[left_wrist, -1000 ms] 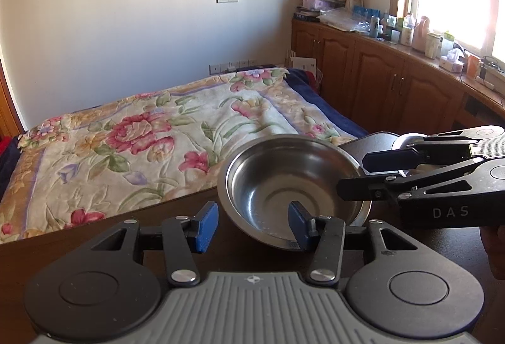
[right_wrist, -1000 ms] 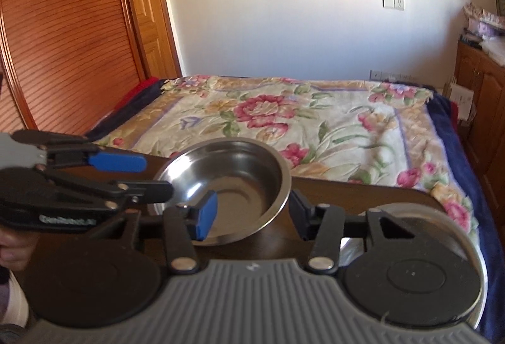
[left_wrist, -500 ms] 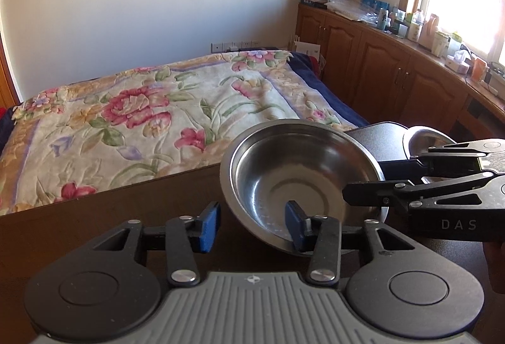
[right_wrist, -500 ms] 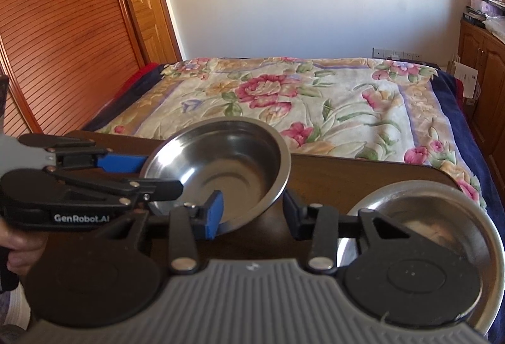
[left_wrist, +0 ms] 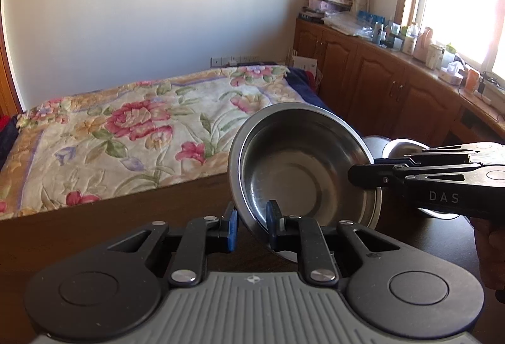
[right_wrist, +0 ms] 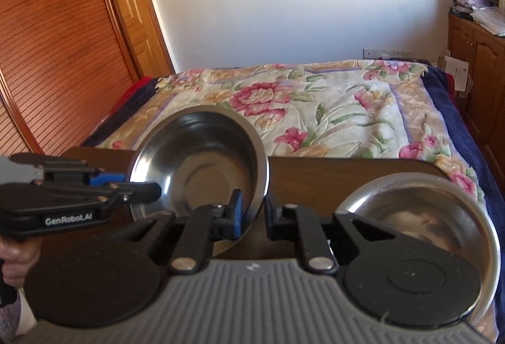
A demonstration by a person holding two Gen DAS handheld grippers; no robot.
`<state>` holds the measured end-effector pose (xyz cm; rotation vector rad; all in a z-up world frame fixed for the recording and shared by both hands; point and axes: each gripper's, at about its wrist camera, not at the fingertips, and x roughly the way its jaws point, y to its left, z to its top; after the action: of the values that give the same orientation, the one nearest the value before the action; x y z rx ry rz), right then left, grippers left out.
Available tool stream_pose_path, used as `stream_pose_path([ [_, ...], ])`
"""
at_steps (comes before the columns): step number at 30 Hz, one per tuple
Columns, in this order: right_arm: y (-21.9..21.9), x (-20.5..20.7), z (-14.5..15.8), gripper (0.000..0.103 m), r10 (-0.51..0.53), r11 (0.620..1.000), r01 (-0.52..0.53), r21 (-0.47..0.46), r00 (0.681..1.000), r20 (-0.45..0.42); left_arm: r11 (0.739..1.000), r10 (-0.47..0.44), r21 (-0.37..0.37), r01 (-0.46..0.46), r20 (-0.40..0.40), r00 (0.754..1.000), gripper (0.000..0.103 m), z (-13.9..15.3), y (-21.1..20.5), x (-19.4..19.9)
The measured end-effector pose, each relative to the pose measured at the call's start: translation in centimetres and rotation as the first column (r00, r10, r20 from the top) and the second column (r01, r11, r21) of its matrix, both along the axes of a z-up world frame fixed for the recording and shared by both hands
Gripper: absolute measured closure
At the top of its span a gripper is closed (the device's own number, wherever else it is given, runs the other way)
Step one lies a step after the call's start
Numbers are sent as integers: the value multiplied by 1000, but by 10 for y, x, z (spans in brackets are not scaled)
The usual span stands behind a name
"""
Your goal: Organize plates and bowls
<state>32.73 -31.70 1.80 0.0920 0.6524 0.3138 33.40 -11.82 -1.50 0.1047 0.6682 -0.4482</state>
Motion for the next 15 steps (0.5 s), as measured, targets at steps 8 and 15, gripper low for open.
stream_pose_path([
  [8, 0, -12, 18, 88, -6, 1000, 6, -15, 999, 48, 999, -17, -27, 18, 28, 999, 83, 20, 4, -20],
  [15, -2, -23, 30, 88, -18, 1000, 19, -22, 998, 68, 999, -39, -23, 40, 68, 997, 83, 35, 4, -44],
])
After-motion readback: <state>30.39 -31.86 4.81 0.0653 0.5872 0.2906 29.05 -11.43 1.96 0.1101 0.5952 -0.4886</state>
